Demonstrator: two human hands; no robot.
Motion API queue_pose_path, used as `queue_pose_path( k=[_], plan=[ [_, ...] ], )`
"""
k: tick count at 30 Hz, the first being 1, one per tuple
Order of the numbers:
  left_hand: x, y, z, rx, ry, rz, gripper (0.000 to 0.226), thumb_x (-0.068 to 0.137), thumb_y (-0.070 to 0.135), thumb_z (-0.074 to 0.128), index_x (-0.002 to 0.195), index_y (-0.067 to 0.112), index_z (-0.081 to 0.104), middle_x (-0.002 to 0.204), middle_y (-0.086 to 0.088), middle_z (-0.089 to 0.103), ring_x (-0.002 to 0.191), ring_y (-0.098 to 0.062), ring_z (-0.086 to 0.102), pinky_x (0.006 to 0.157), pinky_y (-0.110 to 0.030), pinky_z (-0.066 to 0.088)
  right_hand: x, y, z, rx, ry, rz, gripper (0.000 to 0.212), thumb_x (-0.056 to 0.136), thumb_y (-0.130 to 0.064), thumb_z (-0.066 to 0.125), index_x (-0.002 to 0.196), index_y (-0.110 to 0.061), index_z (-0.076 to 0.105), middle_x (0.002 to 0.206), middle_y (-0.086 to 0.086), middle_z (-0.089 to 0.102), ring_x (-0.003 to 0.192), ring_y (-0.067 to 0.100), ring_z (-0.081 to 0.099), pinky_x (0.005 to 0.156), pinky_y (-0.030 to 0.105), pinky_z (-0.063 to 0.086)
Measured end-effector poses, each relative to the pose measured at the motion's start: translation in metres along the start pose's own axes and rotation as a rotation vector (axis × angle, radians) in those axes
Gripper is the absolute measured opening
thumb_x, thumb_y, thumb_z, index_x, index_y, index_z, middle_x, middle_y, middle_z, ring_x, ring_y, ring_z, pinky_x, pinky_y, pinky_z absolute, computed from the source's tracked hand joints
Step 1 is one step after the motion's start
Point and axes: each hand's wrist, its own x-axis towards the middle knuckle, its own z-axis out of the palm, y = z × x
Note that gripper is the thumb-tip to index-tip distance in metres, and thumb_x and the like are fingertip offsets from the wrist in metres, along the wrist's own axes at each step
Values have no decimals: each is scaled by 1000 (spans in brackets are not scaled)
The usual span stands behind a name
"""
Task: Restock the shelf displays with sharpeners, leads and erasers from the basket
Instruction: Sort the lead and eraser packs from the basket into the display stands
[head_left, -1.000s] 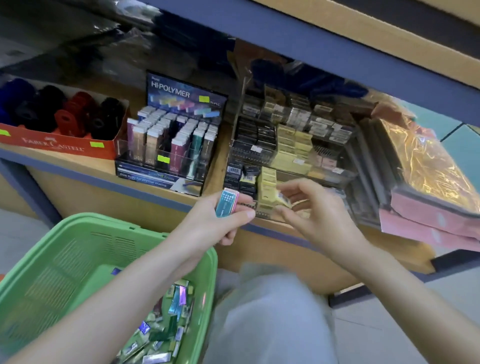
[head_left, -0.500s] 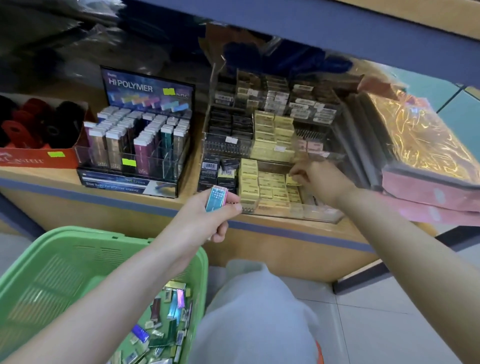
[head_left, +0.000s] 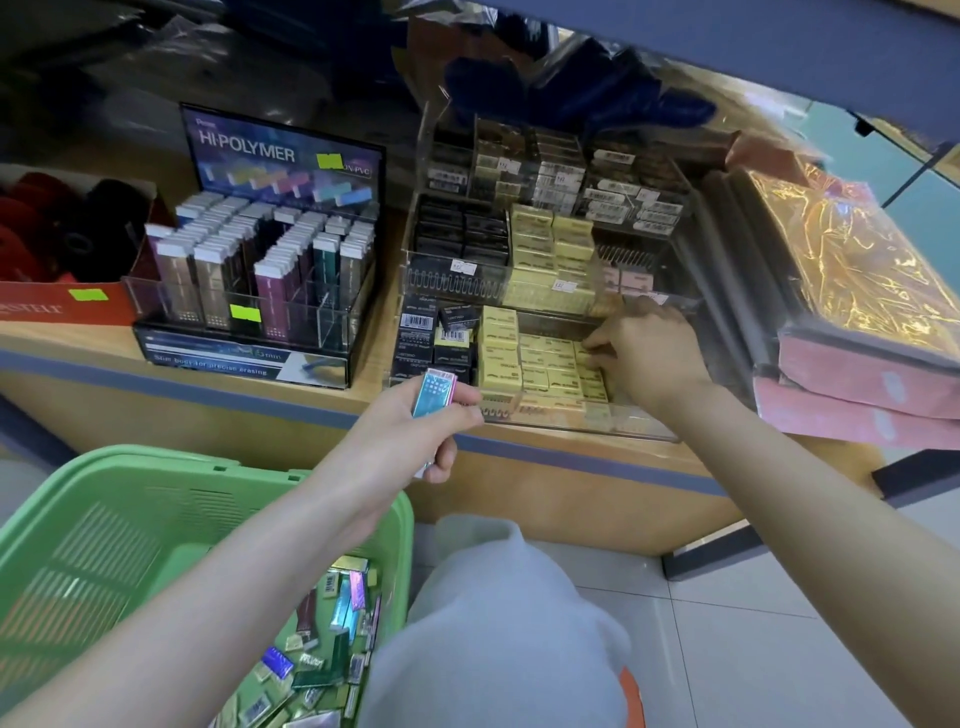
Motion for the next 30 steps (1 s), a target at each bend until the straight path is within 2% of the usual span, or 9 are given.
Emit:
queue_pose_path(
  k=[4, 8, 10, 12, 14, 18, 21, 25, 30],
  plan=[
    [1, 1, -3, -270, 2, -73, 22, 94, 5, 40, 100, 4, 60, 75, -8, 54, 46, -12, 44, 39, -20, 36, 4, -4, 3, 25, 12, 44, 22, 89, -26, 63, 109, -22, 71, 111, 7, 67, 115, 26, 49, 88, 33, 34],
    [-6, -2, -6, -308, -8, -70, 21, 100, 7, 37, 103, 6, 57, 78, -7, 56, 57, -14, 54, 50, -22, 51, 0, -9, 2, 42, 3, 34, 23, 91, -19, 61, 113, -19, 68, 117, 9, 64, 119, 28, 45, 95, 36, 33],
    [-8, -5, -6, -283, -20, -33, 16, 99, 10, 43, 103, 9, 58, 83, -6, 61, 63, -14, 62, 62, -25, 58, -8, -19, -4, 194, 124, 4, 21, 92, -18, 59, 111, -16, 68, 112, 5, 66, 109, 24, 52, 89, 35, 40],
    [-11, -6, -8, -265, -8, -9, 13, 96, 13, 49, 103, 10, 59, 83, -4, 65, 66, -13, 66, 66, -25, 59, -20, -39, -18, 503, 147, -6, 20, 94, -21, 57, 111, -18, 67, 102, -4, 67, 87, 10, 57, 77, 24, 45],
    [-15, -6, -11, -256, 14, -14, 14, 92, 16, 55, 103, 9, 61, 81, -2, 68, 61, -10, 66, 63, -22, 58, -34, -63, -34, 785, 1, -69, 20, 93, -26, 59, 112, -25, 61, 96, -13, 62, 73, 2, 58, 69, 14, 46],
    [-23, -5, -14, -186, 0, -46, 22, 89, 27, 59, 103, 11, 63, 73, 4, 68, 51, -6, 56, 49, -16, 47, -53, -97, -53, 1045, -263, -188, 31, 85, -23, 70, 112, -31, 57, 103, -8, 62, 68, 4, 63, 64, 14, 48],
    [-31, -5, -16, -184, -14, -65, 27, 92, 34, 53, 101, 10, 61, 63, 6, 63, 50, -6, 51, 49, -17, 44, -55, -108, -56, 995, -249, -240, 21, 79, -15, 76, 95, -24, 64, 87, -8, 67, 63, -2, 62, 60, 9, 42],
    [-41, 1, -26, -331, 37, -86, 25, 96, 26, 49, 105, 6, 61, 72, -3, 63, 49, -10, 50, 48, -21, 41, -57, -114, -59, 928, -138, -190, 25, 80, -18, 75, 76, -34, 56, 83, -5, 63, 65, 0, 54, 62, 11, 41],
    [-56, 6, -47, -199, 148, 32, 20, 93, 25, 55, 104, 9, 61, 60, 4, 50, 49, -6, 46, 50, -18, 44, -63, -129, -65, 756, -127, -325, 15, 83, -25, 71, 79, -29, 57, 79, -11, 60, 73, 2, 52, 66, 11, 37]
  ],
)
